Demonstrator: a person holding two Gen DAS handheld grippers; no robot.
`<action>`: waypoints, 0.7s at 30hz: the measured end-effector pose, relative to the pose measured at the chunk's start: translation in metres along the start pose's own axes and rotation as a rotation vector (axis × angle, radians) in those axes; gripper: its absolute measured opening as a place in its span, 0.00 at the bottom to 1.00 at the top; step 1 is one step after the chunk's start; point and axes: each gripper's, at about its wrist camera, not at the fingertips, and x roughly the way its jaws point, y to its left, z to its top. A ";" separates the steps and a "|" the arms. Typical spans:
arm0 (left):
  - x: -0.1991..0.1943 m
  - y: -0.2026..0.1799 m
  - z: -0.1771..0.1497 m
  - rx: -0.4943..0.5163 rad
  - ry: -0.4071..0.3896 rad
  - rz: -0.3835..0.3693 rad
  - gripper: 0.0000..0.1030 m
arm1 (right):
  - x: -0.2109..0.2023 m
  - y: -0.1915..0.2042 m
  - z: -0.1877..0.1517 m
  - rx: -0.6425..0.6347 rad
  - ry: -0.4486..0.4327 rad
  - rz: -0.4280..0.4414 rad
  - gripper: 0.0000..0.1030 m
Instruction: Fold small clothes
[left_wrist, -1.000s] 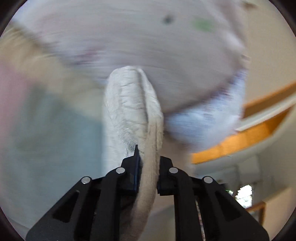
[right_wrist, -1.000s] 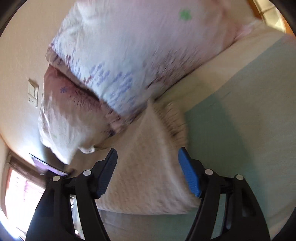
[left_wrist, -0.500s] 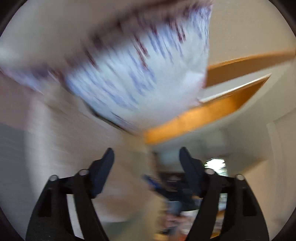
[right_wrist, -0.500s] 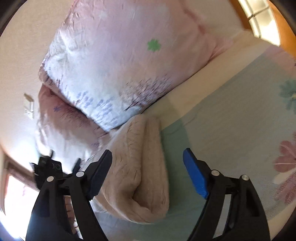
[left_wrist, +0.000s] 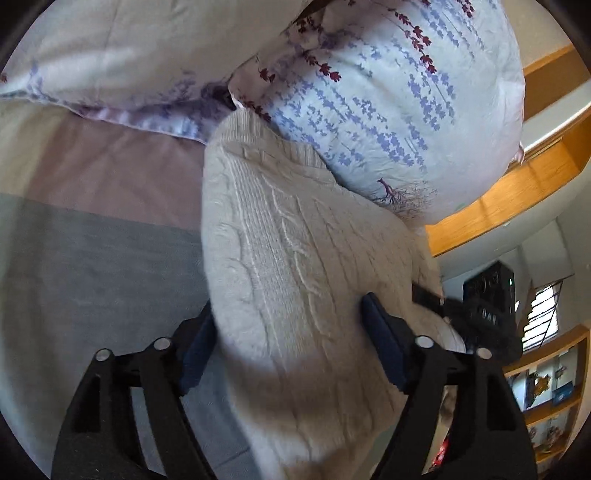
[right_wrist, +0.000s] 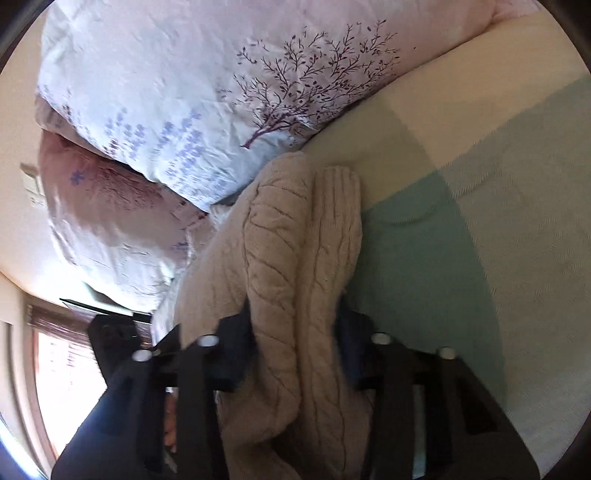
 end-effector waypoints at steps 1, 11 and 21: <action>0.001 0.001 -0.001 0.000 -0.008 -0.020 0.47 | -0.001 0.000 -0.003 0.009 -0.006 0.010 0.34; -0.118 0.022 -0.012 0.187 -0.147 0.152 0.48 | 0.048 0.091 -0.054 -0.279 0.052 -0.035 0.35; -0.178 0.015 -0.092 0.329 -0.337 0.479 0.98 | 0.054 0.109 -0.063 -0.306 0.007 -0.062 0.22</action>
